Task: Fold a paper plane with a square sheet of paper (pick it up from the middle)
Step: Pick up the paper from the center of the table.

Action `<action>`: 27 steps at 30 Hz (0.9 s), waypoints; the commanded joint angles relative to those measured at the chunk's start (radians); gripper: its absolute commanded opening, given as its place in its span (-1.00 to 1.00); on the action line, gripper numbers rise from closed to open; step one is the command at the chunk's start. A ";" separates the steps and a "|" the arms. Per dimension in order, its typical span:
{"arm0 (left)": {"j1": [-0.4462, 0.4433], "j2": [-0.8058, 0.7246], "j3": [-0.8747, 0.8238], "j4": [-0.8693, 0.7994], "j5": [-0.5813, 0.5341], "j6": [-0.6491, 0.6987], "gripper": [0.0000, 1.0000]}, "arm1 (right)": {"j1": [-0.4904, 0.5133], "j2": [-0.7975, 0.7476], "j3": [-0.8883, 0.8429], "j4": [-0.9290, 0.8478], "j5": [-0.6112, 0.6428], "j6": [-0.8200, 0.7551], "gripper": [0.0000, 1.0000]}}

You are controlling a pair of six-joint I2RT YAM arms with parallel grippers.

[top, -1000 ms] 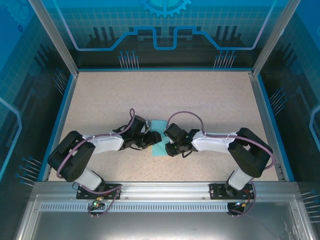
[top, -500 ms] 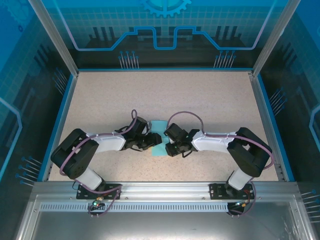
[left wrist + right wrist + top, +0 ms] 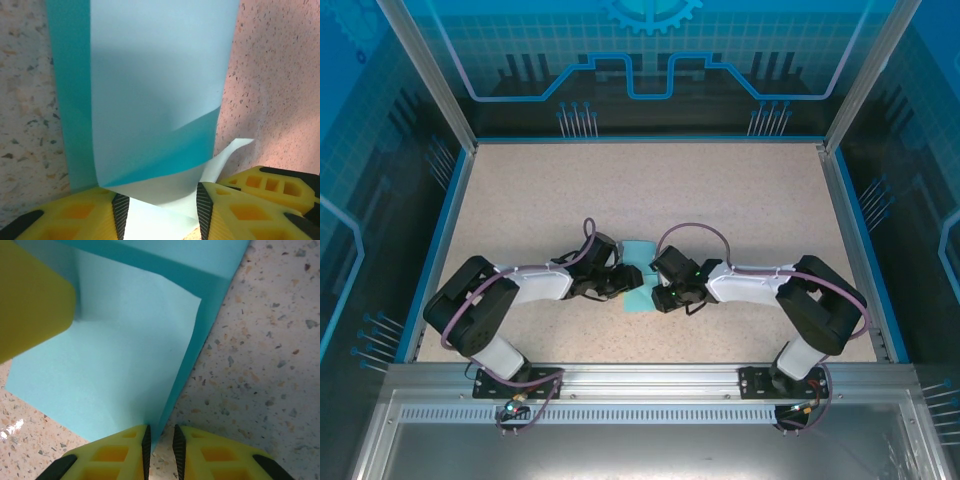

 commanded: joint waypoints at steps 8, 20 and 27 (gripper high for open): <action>-0.006 0.019 0.058 -0.017 -0.014 0.026 -0.28 | -0.015 0.017 -0.029 -0.002 -0.016 0.008 -0.53; -0.005 0.006 0.073 -0.086 -0.022 0.049 -0.64 | -0.019 -0.011 -0.030 -0.006 -0.020 0.009 -0.53; -0.005 -0.016 0.111 -0.139 -0.012 0.042 -0.79 | -0.069 -0.110 -0.057 0.013 -0.090 0.031 -0.38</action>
